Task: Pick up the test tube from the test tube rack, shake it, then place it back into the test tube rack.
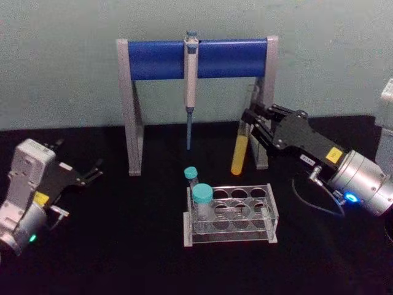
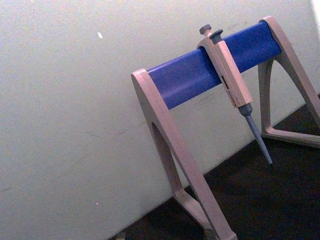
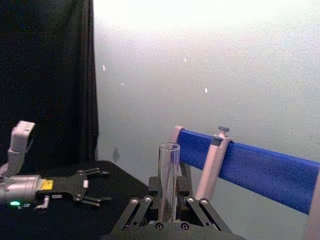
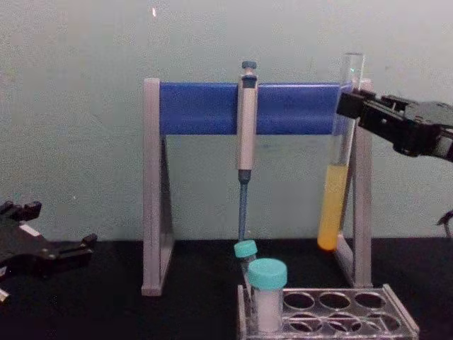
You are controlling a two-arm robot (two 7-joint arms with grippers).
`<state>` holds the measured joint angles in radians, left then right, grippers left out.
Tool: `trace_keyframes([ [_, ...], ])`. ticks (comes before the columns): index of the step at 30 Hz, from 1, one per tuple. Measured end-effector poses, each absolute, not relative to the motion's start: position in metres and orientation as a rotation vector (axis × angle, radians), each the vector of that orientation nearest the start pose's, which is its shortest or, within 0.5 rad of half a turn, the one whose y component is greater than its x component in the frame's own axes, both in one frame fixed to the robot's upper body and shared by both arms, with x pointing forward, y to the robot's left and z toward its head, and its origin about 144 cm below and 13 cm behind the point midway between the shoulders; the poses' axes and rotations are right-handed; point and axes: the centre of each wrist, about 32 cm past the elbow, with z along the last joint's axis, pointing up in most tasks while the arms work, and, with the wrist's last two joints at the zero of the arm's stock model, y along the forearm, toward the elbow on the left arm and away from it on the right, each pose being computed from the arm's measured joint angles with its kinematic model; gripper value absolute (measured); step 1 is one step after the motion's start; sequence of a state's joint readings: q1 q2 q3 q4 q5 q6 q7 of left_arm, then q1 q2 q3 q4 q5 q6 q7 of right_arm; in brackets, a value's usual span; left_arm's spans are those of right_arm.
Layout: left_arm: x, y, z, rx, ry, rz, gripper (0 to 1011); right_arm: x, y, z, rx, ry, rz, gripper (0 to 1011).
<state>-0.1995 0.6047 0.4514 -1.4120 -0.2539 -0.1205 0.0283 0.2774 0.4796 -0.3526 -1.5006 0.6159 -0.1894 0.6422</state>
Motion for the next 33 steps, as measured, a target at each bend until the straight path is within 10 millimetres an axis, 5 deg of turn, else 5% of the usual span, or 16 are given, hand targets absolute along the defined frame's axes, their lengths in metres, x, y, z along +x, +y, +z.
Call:
trace_keyframes([
  [17,0.489,0.31,1.14,0.304,-0.285,1.248,1001,0.511,-0.284,1.202,0.215,-0.152,-0.551,223],
  [33,0.489,0.31,1.14,0.304,-0.285,1.248,1001,0.507,-0.298,1.205,0.132,-0.187,-0.667,223],
])
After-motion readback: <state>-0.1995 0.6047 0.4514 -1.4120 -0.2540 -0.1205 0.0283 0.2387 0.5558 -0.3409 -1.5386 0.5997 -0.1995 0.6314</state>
